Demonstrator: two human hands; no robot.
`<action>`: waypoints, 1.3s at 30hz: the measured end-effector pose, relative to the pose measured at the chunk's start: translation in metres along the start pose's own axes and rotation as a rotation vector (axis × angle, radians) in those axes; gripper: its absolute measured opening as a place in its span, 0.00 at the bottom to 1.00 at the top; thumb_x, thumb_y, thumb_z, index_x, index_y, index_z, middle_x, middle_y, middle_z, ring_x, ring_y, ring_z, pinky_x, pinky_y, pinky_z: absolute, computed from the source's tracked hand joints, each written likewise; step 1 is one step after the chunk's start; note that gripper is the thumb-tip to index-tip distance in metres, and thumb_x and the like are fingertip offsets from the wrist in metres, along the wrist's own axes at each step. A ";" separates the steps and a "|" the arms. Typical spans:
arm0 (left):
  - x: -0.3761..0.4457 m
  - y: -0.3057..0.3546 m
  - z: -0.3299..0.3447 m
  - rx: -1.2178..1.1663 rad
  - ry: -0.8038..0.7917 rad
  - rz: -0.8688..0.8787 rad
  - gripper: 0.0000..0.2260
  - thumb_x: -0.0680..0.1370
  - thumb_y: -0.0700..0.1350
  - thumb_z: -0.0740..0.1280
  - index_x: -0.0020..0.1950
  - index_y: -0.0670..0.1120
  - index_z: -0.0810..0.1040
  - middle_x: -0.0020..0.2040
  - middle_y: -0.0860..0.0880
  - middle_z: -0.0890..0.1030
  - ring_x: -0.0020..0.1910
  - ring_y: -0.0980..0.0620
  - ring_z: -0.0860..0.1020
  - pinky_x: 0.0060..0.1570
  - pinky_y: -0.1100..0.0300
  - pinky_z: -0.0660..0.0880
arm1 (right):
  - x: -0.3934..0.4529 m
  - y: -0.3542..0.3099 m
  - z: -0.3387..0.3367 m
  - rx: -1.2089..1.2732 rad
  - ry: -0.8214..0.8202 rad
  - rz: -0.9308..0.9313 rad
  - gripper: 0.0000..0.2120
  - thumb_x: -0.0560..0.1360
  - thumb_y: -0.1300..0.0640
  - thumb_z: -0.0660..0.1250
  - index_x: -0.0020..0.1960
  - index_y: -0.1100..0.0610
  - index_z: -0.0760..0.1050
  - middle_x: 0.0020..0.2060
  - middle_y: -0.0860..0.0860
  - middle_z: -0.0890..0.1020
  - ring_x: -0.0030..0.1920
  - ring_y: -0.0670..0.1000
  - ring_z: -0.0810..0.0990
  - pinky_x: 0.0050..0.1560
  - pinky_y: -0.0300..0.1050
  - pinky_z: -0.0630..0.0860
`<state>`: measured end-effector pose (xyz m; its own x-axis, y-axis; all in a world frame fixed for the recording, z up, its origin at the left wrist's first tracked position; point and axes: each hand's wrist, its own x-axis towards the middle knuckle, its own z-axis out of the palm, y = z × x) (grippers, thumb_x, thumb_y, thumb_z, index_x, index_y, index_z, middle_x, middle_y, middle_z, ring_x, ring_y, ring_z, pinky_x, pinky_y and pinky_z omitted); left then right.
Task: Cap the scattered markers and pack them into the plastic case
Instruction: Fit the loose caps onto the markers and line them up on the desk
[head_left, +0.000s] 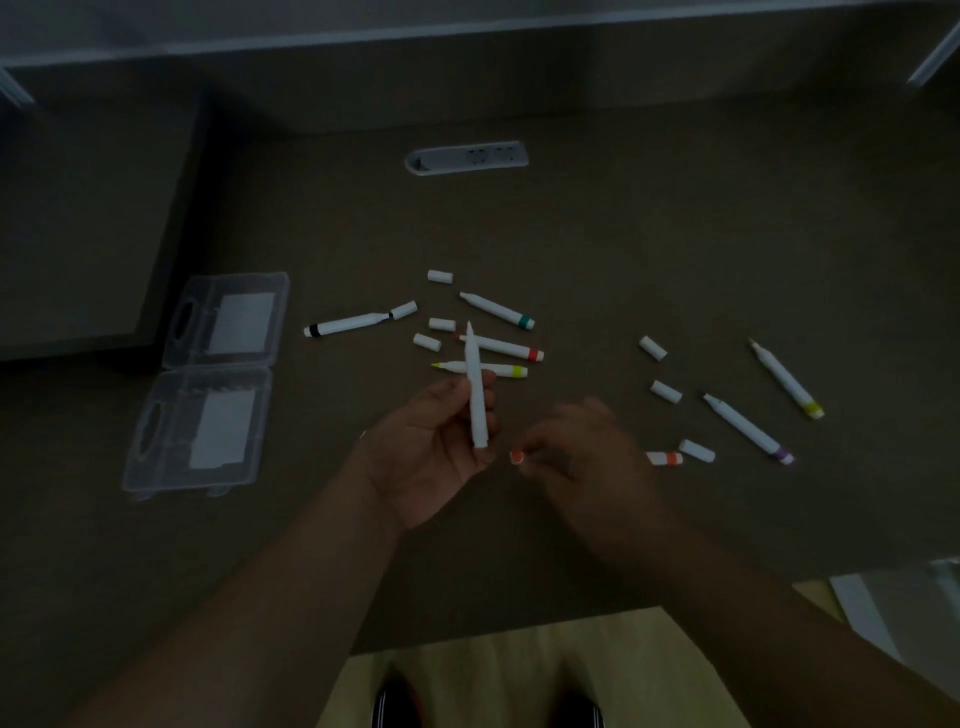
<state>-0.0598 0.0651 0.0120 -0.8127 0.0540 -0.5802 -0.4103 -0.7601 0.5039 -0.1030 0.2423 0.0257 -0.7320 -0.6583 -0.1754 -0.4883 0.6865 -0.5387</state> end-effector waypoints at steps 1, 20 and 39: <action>0.001 -0.001 -0.001 -0.003 0.022 -0.001 0.12 0.77 0.46 0.64 0.53 0.44 0.84 0.44 0.46 0.79 0.43 0.50 0.76 0.53 0.52 0.73 | -0.001 0.003 0.005 -0.090 -0.003 -0.058 0.06 0.78 0.50 0.65 0.54 0.43 0.77 0.48 0.39 0.72 0.50 0.39 0.65 0.60 0.42 0.66; -0.002 -0.014 0.016 -0.001 0.085 -0.019 0.12 0.74 0.45 0.65 0.54 0.43 0.82 0.41 0.47 0.79 0.39 0.52 0.76 0.44 0.56 0.72 | -0.012 0.049 -0.008 -0.219 0.089 0.094 0.12 0.79 0.50 0.64 0.61 0.47 0.77 0.58 0.47 0.76 0.60 0.48 0.71 0.62 0.47 0.69; 0.018 -0.042 0.051 0.073 0.022 -0.051 0.11 0.78 0.45 0.64 0.50 0.44 0.85 0.43 0.47 0.81 0.39 0.52 0.79 0.40 0.56 0.75 | -0.042 0.137 -0.031 -0.025 0.124 0.468 0.15 0.78 0.59 0.67 0.64 0.53 0.77 0.60 0.52 0.78 0.61 0.51 0.75 0.62 0.47 0.72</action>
<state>-0.0780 0.1313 0.0132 -0.7809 0.0770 -0.6199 -0.4810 -0.7073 0.5181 -0.1535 0.3736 -0.0156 -0.9261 -0.2364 -0.2939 -0.1033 0.9085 -0.4050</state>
